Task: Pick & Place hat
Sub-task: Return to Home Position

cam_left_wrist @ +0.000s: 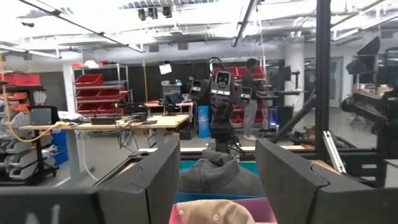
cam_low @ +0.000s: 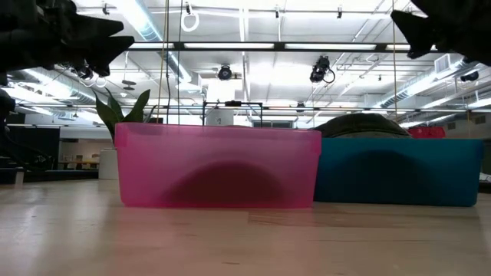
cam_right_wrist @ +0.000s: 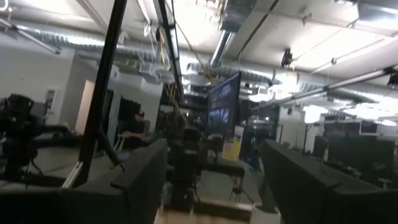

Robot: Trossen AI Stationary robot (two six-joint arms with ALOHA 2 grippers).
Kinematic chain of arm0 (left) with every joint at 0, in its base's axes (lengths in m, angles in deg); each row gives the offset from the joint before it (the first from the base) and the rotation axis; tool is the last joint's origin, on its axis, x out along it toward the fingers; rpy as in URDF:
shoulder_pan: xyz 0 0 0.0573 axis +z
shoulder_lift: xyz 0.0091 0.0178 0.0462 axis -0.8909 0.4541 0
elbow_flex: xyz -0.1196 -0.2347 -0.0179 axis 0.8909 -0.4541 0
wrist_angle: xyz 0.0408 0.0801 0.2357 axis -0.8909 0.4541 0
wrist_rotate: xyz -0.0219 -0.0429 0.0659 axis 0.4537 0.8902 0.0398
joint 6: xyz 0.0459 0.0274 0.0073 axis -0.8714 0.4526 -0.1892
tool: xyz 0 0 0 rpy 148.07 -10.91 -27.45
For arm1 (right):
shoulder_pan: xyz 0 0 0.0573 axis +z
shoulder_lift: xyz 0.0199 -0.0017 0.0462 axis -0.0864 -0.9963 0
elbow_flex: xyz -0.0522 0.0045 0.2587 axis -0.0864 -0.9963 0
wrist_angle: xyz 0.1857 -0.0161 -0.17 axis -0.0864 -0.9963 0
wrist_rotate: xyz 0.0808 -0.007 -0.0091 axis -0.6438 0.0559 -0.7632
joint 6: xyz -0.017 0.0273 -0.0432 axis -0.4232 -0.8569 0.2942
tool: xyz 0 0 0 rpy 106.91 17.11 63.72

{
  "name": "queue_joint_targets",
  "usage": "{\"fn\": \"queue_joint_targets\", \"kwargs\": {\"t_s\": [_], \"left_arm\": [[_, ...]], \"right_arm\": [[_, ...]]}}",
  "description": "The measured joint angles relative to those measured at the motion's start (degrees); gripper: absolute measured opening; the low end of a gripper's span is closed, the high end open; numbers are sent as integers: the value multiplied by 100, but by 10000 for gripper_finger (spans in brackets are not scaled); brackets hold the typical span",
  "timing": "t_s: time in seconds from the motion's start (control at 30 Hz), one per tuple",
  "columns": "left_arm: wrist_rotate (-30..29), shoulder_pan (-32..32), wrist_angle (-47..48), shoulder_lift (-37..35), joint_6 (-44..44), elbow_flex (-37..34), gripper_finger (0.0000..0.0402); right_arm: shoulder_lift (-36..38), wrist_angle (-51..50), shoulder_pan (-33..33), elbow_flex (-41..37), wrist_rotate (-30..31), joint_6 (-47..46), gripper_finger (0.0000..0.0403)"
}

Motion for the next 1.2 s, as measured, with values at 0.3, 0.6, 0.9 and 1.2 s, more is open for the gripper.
{"fn": "queue_joint_targets", "kwargs": {"t_s": [0.3,0.6,0.9,1.2], "left_arm": [[30,0,372,1,-196,-2,213],[-60,0,813,1,-325,-4,213],[-949,-2,1170,2,-302,-7,213],[-971,-2,1239,3,-350,-4,213]], "right_arm": [[0,-1221,0,2,100,324,262],[-2,-2882,0,4,1552,266,262],[-42,-3047,0,2,1843,-91,262],[-41,-3035,0,2,1845,-260,262]]}}
